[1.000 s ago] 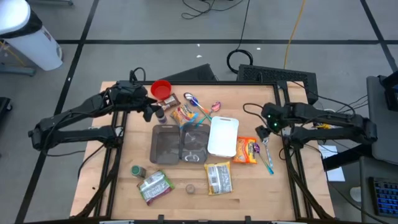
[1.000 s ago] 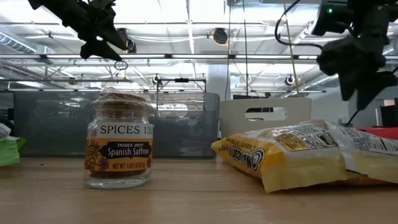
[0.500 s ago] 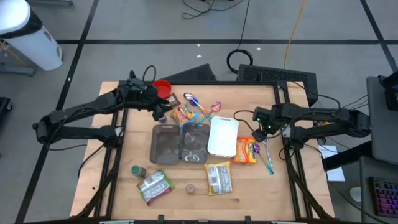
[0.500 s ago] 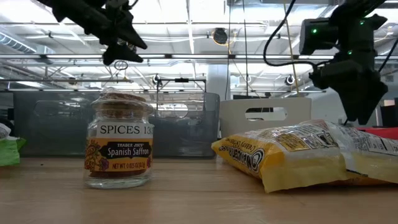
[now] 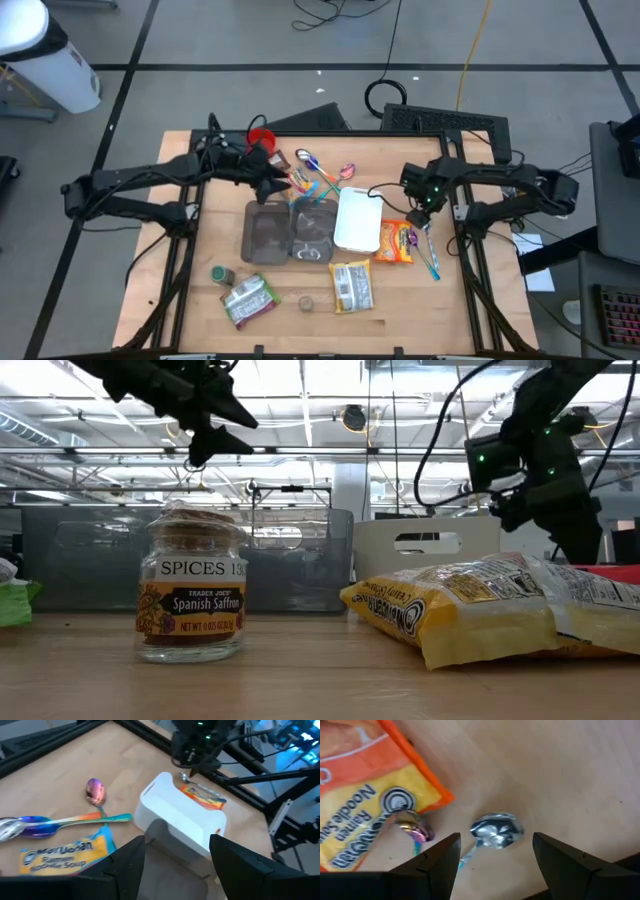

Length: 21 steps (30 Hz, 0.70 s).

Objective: Pick & Place Food Item
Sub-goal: Put the white spoon into the right gray bin

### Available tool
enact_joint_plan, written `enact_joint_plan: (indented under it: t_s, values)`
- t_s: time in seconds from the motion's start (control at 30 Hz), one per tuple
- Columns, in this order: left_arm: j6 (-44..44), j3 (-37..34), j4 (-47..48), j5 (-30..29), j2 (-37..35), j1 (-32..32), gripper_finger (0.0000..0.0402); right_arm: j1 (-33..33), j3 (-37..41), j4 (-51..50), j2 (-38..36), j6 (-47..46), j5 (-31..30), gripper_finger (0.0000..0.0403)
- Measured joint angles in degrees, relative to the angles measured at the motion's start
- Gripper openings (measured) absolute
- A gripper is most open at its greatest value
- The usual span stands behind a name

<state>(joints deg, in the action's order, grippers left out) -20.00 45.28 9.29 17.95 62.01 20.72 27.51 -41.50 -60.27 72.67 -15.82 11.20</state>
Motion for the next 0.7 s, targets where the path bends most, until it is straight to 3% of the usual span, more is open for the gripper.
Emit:
enact_joint_plan:
  t_s: [0.3,0.7]
  values:
    - [-1.74,0.0,-0.65,-0.48,-0.03,-1.9,0.0232,4.58,0.0,-0.33,6.2,11.77,0.81,0.0242]
    - [-2.58,0.0,-0.88,-3.04,-0.03,-2.18,0.0232,6.29,-0.09,0.15,13.47,13.62,2.53,0.0231]
